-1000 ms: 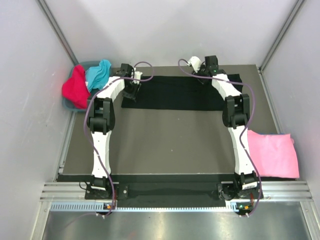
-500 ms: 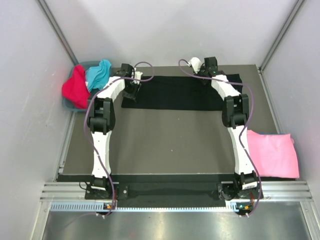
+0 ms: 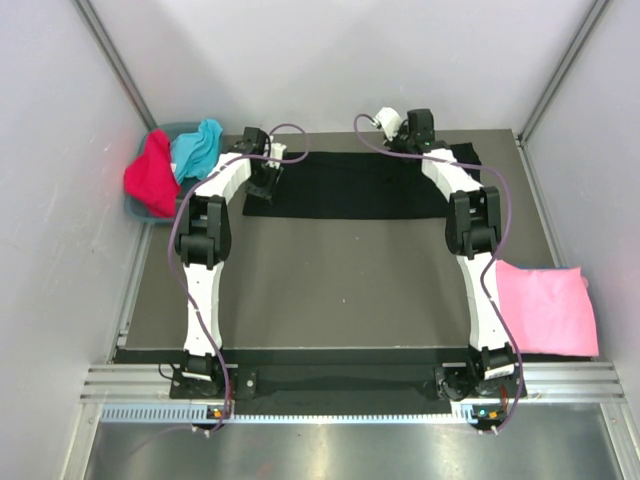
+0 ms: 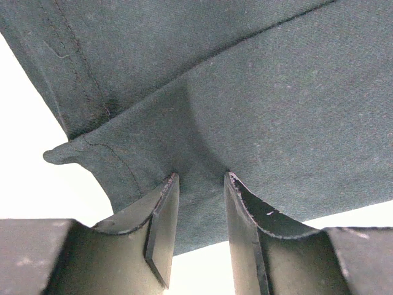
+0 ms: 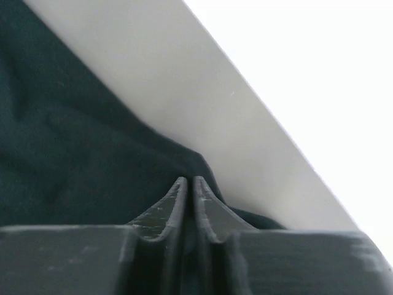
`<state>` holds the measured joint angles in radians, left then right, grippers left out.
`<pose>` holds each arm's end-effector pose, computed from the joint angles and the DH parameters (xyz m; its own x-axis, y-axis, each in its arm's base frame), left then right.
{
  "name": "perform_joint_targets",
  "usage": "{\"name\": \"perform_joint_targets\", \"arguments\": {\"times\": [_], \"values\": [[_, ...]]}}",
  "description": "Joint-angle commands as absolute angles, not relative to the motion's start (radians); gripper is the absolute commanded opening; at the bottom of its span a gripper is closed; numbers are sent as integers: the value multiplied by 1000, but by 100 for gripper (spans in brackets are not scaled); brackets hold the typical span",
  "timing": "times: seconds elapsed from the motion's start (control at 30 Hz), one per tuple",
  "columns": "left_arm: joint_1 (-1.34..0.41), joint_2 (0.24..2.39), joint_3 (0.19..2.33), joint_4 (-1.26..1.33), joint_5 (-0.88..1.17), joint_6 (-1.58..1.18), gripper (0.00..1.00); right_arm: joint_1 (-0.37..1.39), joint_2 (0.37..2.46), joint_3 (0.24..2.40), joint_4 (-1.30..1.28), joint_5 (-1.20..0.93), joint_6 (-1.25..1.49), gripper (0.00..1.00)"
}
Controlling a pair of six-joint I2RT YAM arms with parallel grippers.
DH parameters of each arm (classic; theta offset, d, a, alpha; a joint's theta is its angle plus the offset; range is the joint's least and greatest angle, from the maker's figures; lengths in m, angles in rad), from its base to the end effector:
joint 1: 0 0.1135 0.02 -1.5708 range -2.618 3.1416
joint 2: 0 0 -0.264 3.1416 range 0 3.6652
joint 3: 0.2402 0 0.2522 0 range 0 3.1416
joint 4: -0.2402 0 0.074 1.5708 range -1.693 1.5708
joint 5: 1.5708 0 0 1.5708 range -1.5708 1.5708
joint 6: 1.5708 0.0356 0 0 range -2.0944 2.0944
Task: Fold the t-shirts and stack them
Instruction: Fold the tshirt
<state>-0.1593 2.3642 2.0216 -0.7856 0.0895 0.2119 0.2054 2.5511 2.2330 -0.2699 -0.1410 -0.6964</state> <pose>0.4990 -0.0834 0.1740 -0.8311 0.3457 -0.4357 0.3791 0.9253 0.0111 0.5684 0.1235 0.1803 -0.2136 -0.6932 -0.6883 -0.5911 0.6527 -0.4739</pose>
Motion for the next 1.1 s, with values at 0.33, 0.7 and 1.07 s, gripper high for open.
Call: {"name": "perform_joint_targets", "arguments": {"times": [0.33, 0.7, 1.07], "values": [[-172, 2338, 1987, -839, 100, 213, 40, 198, 2482, 2213, -189, -72, -658, 20], [-173, 2345, 1994, -844, 98, 213, 40, 189, 2536, 2247, -256, -77, -603, 27], [-176, 2349, 1980, -838, 92, 215, 40, 166, 2597, 2322, -336, -118, -552, 26]]}}
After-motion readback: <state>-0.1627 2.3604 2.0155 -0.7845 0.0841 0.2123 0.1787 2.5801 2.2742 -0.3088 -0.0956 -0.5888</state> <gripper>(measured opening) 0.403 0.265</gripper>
